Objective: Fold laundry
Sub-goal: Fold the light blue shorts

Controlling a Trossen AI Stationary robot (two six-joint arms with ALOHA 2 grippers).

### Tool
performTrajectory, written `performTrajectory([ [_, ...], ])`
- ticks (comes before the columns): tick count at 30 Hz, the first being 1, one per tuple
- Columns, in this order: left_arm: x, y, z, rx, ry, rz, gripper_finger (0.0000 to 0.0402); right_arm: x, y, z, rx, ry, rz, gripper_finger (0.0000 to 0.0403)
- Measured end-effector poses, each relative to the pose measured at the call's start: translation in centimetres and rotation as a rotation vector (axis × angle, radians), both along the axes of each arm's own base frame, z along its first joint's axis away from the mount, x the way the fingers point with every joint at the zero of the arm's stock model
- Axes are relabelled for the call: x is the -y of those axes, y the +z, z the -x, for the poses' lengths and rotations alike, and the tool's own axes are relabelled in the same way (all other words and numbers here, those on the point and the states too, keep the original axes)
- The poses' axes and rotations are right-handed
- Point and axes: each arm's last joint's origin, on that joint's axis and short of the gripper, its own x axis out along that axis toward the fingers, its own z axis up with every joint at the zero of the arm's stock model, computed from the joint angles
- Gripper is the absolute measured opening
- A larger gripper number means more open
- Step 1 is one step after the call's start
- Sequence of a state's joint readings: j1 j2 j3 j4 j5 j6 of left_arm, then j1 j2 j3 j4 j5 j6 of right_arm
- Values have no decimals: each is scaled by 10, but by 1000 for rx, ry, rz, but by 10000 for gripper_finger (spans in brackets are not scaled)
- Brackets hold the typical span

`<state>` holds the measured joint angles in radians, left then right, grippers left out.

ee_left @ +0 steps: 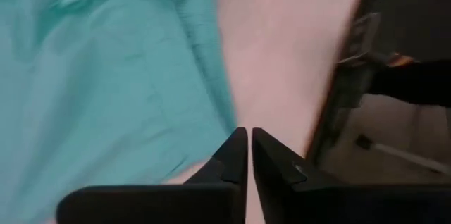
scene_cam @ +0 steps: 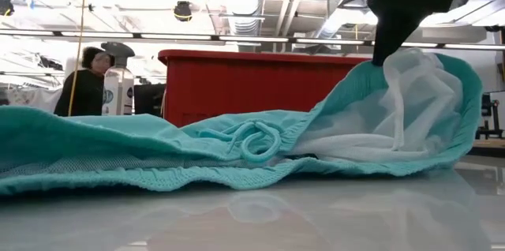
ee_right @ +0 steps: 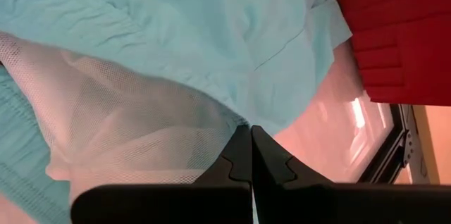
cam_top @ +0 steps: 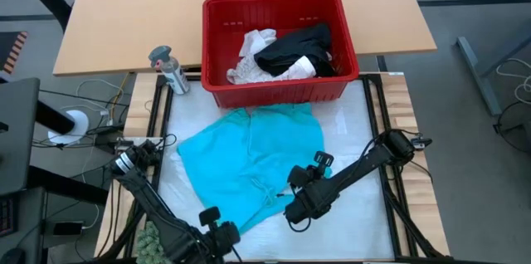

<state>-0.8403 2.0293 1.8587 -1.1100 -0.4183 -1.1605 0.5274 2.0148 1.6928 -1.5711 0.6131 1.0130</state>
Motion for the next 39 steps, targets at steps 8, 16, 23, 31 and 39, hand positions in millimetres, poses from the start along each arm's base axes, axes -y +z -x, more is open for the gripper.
performTrajectory([
  [8, 23, -40, 0, -183, -271, -19, 133, 0, 0, 0, 0, 13, 13, 18],
  [16, 34, -65, 3, -232, -527, -177, 229, 0, 0, 0, -2, 17, 14, 18],
  [23, 40, -66, 9, -107, -543, -395, 240, 0, 0, 0, -3, 17, 14, 18],
  [31, 46, -65, 13, -22, -554, -507, 240, 0, 0, 0, -5, 20, 14, 18],
  [39, 51, -104, 9, -103, -588, -575, 240, 0, 0, 0, -5, 20, 14, 18],
])
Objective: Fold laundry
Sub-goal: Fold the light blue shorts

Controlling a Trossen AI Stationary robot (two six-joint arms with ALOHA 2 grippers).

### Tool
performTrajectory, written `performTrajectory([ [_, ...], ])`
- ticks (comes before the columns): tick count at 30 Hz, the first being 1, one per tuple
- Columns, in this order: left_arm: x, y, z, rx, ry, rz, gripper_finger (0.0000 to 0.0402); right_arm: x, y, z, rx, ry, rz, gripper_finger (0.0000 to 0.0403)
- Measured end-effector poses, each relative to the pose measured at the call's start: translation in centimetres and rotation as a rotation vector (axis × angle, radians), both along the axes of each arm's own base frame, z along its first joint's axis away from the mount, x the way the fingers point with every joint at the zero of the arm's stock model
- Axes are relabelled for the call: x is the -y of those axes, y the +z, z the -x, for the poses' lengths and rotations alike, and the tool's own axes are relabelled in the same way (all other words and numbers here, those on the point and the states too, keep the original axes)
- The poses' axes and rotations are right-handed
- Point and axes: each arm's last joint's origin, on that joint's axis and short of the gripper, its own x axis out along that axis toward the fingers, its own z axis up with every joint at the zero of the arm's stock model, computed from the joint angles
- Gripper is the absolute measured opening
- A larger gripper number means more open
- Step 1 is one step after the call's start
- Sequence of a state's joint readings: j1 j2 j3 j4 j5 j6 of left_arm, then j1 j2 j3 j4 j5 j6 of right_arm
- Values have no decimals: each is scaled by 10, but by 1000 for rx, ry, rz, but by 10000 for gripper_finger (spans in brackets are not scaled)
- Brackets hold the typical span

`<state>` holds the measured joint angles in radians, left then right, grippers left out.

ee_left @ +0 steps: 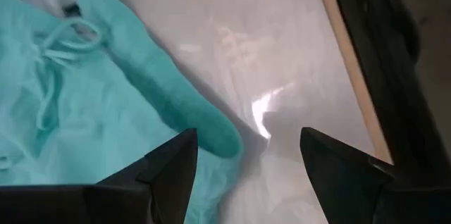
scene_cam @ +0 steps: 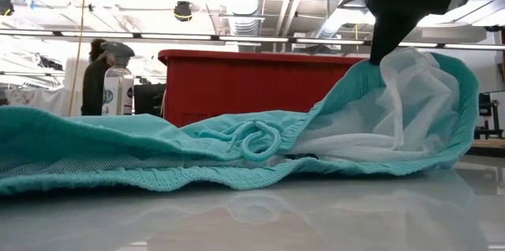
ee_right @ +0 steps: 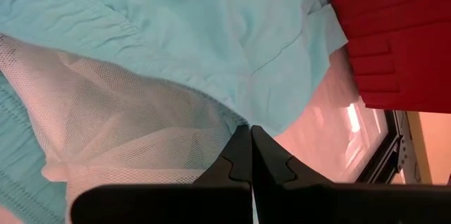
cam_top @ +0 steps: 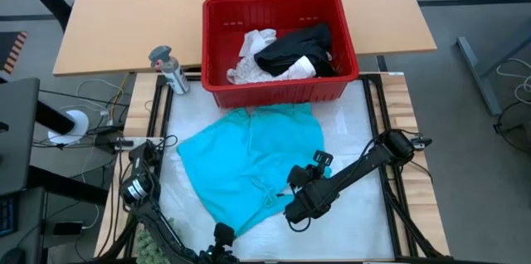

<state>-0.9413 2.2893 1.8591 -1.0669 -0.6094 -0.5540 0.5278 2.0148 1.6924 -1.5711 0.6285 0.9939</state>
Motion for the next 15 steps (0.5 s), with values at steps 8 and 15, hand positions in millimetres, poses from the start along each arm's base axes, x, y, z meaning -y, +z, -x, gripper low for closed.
performTrajectory([
  [8, -6, -15, 2, 32, 72, -112, 240, 1, 0, 0, -1, -1, 0, 19],
  [15, -4, -37, 1, 9, 88, -142, 240, 4, 0, -2, -4, -6, 1, 19],
])
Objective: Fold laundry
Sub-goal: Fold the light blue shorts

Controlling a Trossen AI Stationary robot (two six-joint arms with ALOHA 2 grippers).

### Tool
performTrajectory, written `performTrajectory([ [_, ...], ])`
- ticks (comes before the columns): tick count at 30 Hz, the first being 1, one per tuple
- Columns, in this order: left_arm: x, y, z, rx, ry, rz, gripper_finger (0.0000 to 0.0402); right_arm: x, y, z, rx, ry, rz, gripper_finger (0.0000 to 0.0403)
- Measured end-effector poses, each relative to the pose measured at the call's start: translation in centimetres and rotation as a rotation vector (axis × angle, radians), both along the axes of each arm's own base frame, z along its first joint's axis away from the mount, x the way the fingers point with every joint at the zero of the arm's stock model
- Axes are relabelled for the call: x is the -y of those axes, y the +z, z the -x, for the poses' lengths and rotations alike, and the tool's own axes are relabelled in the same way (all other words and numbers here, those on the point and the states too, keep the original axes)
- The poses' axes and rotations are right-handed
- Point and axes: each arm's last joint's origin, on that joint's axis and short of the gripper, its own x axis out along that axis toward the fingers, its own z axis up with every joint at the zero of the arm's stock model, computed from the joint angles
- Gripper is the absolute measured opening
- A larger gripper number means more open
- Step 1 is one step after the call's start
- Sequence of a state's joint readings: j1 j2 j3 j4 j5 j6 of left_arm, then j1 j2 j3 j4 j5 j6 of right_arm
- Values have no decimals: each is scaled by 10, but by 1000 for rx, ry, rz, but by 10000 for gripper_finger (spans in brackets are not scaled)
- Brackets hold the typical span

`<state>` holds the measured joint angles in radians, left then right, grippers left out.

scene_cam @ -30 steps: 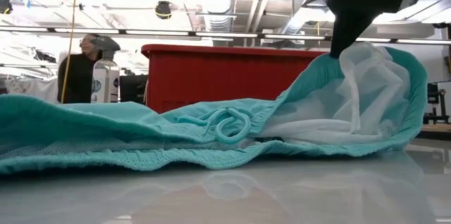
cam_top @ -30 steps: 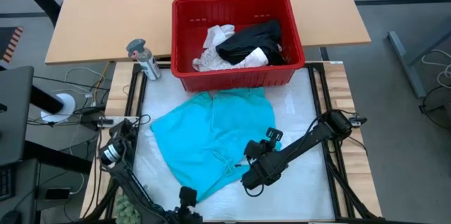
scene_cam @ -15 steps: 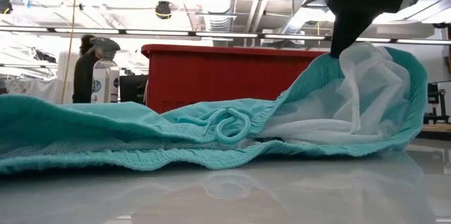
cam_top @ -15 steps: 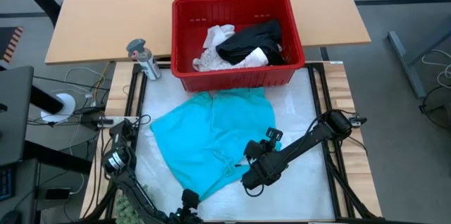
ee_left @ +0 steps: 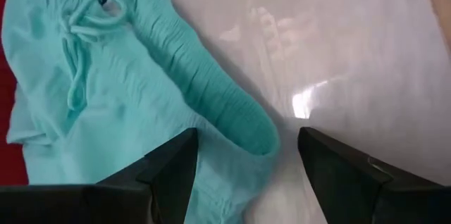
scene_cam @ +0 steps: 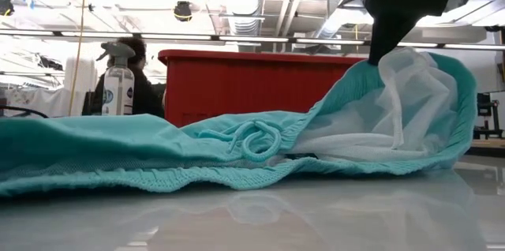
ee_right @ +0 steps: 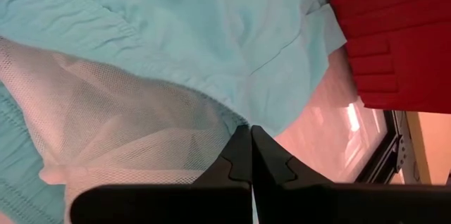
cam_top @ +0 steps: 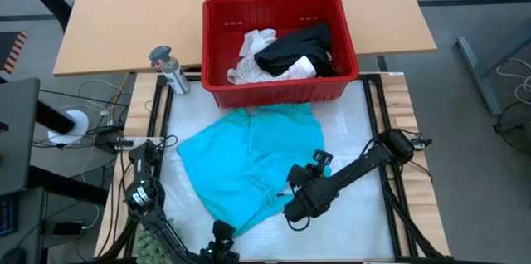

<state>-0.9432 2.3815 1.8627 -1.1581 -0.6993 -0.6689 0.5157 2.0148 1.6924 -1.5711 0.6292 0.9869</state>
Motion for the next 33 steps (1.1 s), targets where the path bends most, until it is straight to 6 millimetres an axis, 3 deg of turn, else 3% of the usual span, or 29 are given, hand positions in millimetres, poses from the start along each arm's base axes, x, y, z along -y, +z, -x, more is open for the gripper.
performTrajectory([
  [4, -2, -1, -1, 37, 42, -10, 237, 0, 0, 0, -1, 0, 0, 20],
  [7, -9, 2, 0, 64, 111, -33, 213, 0, 0, 0, -1, 0, 0, 20],
  [16, -26, -11, -7, -7, 220, -16, 35, 0, 0, 0, -4, 2, -1, 20],
  [18, -28, -11, -7, -40, 236, -8, 11, 0, 0, 0, -13, 12, -1, 20],
  [26, -31, -3, 13, -122, 306, -105, 2, -6, -1, 3, -53, 51, -26, 45],
  [33, -28, -2, 21, -129, 309, -123, 1, -19, -2, 8, -119, 157, -69, 110],
])
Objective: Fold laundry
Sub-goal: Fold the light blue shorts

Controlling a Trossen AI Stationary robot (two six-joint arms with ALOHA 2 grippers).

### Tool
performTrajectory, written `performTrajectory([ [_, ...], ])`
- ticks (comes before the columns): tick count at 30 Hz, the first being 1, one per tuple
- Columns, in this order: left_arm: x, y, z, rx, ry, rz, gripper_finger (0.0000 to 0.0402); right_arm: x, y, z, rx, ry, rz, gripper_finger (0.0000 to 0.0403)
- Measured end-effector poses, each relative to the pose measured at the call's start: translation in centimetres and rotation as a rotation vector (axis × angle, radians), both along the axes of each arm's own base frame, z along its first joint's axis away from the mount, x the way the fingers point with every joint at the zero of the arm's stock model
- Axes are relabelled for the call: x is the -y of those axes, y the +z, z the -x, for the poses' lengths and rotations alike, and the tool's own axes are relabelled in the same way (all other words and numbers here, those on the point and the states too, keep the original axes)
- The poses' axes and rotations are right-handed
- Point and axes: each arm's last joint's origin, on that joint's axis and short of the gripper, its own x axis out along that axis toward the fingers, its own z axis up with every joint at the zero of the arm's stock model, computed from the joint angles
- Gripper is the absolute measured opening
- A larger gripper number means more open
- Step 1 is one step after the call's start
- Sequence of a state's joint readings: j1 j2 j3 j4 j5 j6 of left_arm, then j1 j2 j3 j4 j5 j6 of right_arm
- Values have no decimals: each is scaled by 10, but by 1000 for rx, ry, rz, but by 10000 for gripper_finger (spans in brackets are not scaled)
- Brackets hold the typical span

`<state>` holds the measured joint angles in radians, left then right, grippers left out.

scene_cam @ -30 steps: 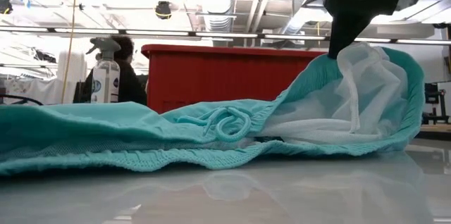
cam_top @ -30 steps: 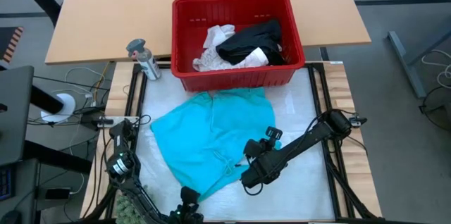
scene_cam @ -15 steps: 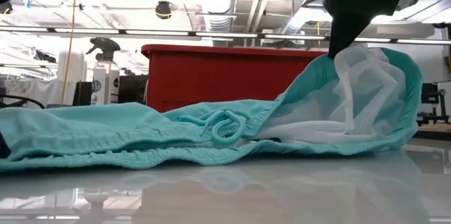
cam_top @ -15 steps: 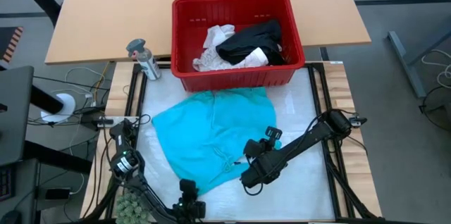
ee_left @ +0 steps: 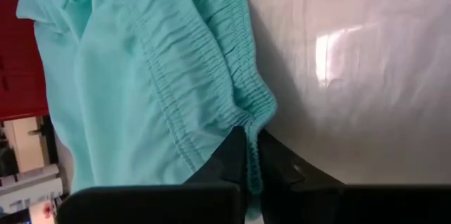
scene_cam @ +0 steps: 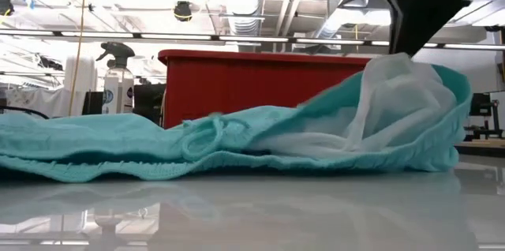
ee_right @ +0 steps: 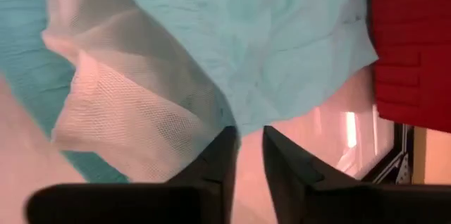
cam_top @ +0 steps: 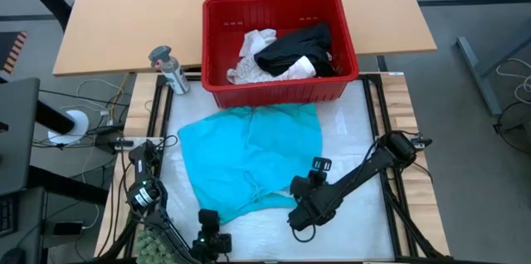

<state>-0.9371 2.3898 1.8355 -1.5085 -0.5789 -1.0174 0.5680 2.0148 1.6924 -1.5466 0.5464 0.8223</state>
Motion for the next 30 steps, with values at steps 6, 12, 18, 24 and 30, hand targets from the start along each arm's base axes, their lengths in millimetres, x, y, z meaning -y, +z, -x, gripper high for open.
performTrajectory([
  [6, 0, 0, 0, -13, -4, 0, 0, -13, 8, 9, -21, 67, -51, 179],
  [12, 0, 0, 0, -19, 2, 6, 0, -42, 33, 41, 144, 124, -76, 190],
  [18, 0, 0, 1, -11, 20, 15, 0, -73, 16, 44, 278, 298, -64, 171],
  [24, 0, 0, 1, -14, 28, 22, 0, -65, 1, 29, 249, 283, -4, 93],
  [30, 0, 0, 1, -12, 29, 23, 0, -58, -8, 16, 223, 263, -2, 17],
])
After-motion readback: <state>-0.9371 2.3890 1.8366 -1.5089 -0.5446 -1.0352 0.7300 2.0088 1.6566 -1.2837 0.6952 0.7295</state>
